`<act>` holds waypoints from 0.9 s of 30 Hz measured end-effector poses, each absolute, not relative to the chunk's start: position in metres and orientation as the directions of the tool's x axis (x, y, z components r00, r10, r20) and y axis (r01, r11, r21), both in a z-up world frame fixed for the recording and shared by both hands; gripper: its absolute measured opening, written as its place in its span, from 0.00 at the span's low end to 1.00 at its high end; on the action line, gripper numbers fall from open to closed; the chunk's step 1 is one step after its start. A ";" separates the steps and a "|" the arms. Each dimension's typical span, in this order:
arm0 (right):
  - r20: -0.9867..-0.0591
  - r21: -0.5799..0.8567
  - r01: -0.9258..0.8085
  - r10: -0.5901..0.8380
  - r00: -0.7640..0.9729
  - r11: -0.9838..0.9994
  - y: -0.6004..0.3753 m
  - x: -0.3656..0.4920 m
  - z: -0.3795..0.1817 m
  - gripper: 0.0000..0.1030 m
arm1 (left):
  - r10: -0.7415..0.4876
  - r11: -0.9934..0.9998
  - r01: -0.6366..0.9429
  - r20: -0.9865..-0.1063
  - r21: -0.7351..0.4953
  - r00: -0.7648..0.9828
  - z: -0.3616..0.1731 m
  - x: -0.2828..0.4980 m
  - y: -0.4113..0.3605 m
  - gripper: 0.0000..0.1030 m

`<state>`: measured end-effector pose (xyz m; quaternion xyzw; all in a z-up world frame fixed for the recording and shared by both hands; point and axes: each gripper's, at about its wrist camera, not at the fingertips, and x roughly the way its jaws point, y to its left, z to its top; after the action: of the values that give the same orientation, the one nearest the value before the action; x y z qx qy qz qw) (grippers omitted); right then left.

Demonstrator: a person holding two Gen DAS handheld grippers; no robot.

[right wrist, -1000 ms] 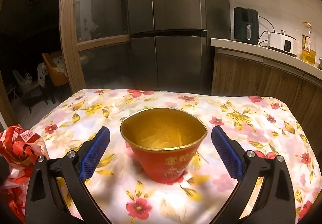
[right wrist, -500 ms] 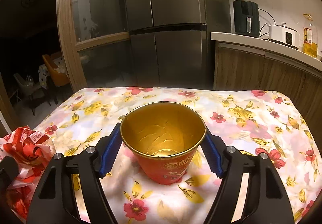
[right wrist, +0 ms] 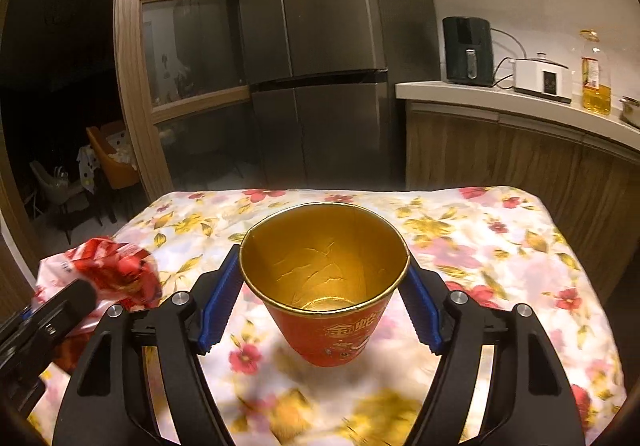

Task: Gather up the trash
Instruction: 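Carry the snack bag and red cup over the black bin with both grippers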

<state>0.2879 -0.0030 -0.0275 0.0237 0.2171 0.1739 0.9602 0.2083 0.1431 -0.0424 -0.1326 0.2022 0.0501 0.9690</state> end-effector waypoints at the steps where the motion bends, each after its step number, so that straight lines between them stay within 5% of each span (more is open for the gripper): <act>1: -0.405 0.121 -0.316 0.337 0.850 0.941 -0.011 0.284 -0.026 0.70 | 0.038 0.962 -0.144 -0.404 -0.234 0.914 -0.042 0.208 0.138 0.22; 27: -0.338 0.156 -0.100 0.148 0.929 0.983 -0.175 0.213 -0.005 0.70 | -0.115 0.984 0.051 -0.386 -0.173 0.915 -0.026 0.215 0.003 0.22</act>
<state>0.2131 -0.1747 -0.0047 0.0680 0.1768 0.0632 0.9799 0.2147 0.0026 -0.0260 -0.0796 0.2015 -0.0427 0.9753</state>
